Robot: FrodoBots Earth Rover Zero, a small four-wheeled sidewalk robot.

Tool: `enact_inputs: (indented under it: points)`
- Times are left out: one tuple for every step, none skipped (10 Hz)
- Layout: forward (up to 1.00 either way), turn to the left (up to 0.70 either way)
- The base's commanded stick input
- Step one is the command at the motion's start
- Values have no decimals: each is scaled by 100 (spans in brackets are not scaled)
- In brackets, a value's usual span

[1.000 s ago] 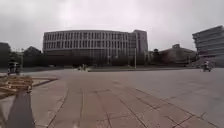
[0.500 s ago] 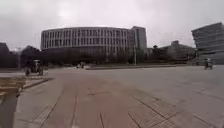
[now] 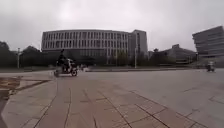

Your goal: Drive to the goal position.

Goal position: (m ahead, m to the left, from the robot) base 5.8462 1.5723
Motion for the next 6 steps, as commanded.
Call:
enact_inputs:
  points:
    - [70, 0]
    - [70, 35]
    - [70, 35]
    - [70, 35]
    - [70, 35]
    - [70, 35]
